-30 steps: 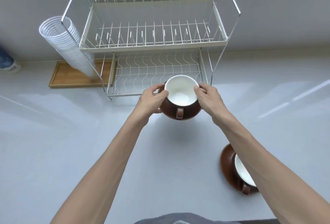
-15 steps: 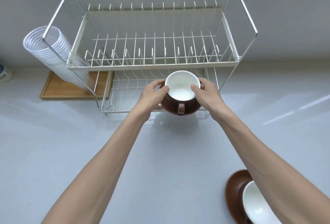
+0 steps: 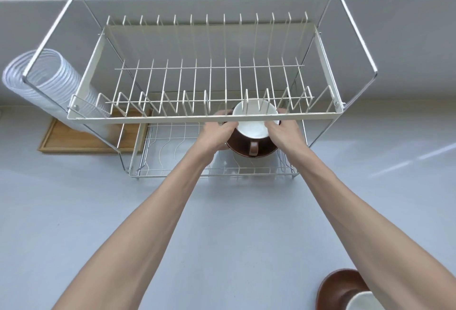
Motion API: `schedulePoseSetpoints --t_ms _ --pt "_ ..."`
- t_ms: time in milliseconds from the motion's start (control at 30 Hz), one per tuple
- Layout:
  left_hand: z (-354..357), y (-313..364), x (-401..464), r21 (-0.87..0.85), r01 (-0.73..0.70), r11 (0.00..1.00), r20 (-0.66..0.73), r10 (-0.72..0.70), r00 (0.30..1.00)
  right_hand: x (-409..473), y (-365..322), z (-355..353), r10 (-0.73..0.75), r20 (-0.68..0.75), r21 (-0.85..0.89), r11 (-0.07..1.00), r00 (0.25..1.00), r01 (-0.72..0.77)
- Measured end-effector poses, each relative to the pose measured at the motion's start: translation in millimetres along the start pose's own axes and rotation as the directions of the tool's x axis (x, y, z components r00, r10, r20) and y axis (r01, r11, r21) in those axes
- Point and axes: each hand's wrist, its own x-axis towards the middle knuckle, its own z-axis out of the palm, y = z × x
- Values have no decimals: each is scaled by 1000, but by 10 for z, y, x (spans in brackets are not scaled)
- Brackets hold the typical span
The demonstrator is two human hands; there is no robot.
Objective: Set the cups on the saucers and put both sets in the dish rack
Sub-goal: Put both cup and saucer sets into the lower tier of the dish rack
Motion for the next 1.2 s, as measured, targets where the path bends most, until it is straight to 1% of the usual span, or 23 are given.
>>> schedulePoseSetpoints --t_ms 300,433,500,567,667,767,867,967,1033,1067,1100,1133,1200 --pt "51 -38 118 -8 5 1000 18 -5 1000 119 59 16 44 -1 41 998 999 -44" --pt "47 -80 135 9 -20 1000 11 20 1000 98 43 4 30 1 -7 1000 1000 -30" --pt "50 -108 133 60 -32 998 18 31 999 57 25 -10 -13 12 -58 998 1000 14" --pt "40 -110 100 159 -24 987 20 22 1000 12 -3 -16 -29 29 -156 987 999 34" --pt "-1 -63 -24 249 -74 966 62 61 996 -67 -13 -14 31 32 -279 960 999 -20" --pt "-80 -38 -176 342 -130 931 117 95 989 -237 -49 -25 9 23 -235 972 1000 -4" --pt "-123 -29 -355 423 -156 893 157 97 983 -469 -91 -53 -29 12 -188 982 1000 30" --pt "-122 -9 -567 483 -165 860 182 86 980 -677 -108 -119 -29 51 -292 955 998 43" --pt "-116 16 -726 538 -198 819 219 91 971 -829 -121 -181 -30 100 -412 908 995 69" --pt "-112 26 -813 580 -232 781 248 102 963 -917 -122 -216 -33 117 -482 872 993 86" --pt "-106 33 -907 634 -275 722 279 118 953 -1018 -118 -255 -39 128 -559 823 991 104" --pt "-99 34 -998 698 -320 640 309 135 942 -1122 -108 -298 -48 137 -636 762 989 125" --pt "-64 18 -1165 808 -394 439 371 140 918 -1336 -57 -386 -66 155 -757 633 986 162"
